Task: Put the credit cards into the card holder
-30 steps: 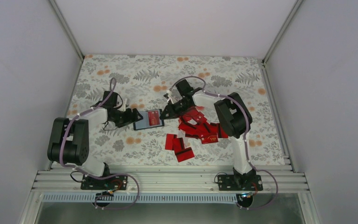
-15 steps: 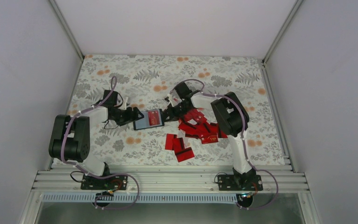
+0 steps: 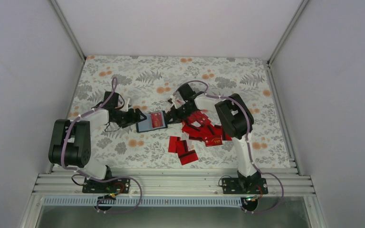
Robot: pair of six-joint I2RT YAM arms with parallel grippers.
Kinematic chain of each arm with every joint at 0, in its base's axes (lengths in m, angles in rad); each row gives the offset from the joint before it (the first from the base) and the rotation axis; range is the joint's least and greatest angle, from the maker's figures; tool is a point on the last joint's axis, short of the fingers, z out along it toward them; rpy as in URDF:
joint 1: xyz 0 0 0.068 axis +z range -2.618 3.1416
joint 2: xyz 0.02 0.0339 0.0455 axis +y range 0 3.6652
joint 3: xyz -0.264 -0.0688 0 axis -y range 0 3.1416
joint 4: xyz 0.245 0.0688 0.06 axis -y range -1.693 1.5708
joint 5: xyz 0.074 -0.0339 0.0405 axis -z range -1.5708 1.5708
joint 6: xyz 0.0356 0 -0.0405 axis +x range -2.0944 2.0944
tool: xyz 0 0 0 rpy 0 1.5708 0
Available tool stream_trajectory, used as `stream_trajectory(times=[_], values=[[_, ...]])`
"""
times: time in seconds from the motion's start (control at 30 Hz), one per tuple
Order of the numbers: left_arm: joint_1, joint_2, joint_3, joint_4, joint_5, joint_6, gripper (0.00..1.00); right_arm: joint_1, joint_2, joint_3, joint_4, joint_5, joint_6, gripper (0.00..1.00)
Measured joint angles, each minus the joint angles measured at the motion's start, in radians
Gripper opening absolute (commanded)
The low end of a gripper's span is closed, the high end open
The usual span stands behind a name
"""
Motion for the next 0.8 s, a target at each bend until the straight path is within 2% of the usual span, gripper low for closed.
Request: stream_trajectory(times=[0.47, 0.8], values=[[-0.015, -0.046, 0.014, -0.021, 0.053, -0.007, 0.8, 0.0, 0.017, 0.034, -0.043, -0.003, 0.001, 0.04], [-0.085, -0.062, 0.069, -0.017, 0.081, -0.057, 0.8, 0.0, 0.018, 0.038, -0.048, -0.003, 0.005, 0.04]])
